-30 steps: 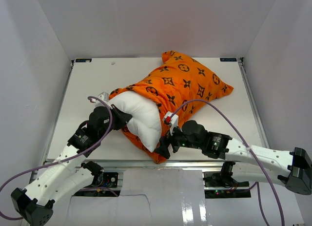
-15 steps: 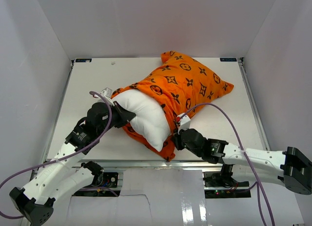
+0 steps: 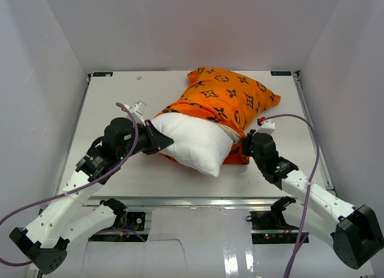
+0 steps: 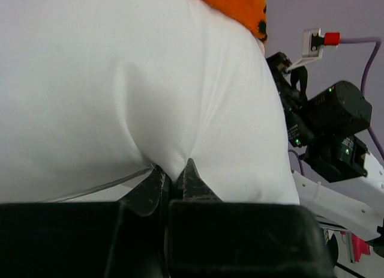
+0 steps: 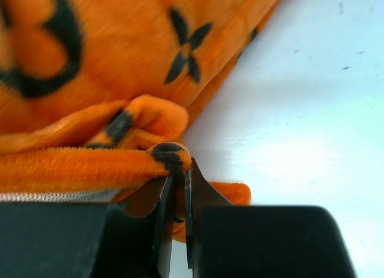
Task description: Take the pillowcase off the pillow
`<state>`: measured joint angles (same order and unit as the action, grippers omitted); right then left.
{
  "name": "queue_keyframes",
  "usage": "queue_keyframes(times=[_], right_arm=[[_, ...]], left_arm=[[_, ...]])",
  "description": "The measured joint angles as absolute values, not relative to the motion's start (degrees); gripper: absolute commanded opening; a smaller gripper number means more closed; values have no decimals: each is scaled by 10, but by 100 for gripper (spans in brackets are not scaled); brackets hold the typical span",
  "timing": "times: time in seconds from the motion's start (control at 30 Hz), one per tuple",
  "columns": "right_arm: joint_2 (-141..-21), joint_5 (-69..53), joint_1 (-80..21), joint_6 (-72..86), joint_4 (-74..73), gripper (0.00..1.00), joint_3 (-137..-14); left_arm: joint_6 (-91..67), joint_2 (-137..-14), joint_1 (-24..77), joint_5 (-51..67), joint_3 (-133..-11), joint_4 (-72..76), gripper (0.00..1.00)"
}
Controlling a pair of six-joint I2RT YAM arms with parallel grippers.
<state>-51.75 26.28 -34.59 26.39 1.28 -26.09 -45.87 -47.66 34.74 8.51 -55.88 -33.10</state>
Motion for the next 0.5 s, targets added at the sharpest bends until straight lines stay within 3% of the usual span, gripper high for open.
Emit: queue_keyframes(times=[0.33, 0.43, 0.47, 0.5], right_arm=[[-679, 93, -163, 259, 53, 11, -333], [-716, 38, -157, 239, 25, 33, -369], [-709, 27, -159, 230, 16, 49, -372], [-693, 23, -164, 222, 3, 56, -372]], left_arm=[[-454, -429, 349, 163, -516, -314, 0], [-445, -416, 348, 172, -494, -303, 0], [-442, -410, 348, 171, -484, -299, 0], [-439, -404, 348, 171, -475, -298, 0]])
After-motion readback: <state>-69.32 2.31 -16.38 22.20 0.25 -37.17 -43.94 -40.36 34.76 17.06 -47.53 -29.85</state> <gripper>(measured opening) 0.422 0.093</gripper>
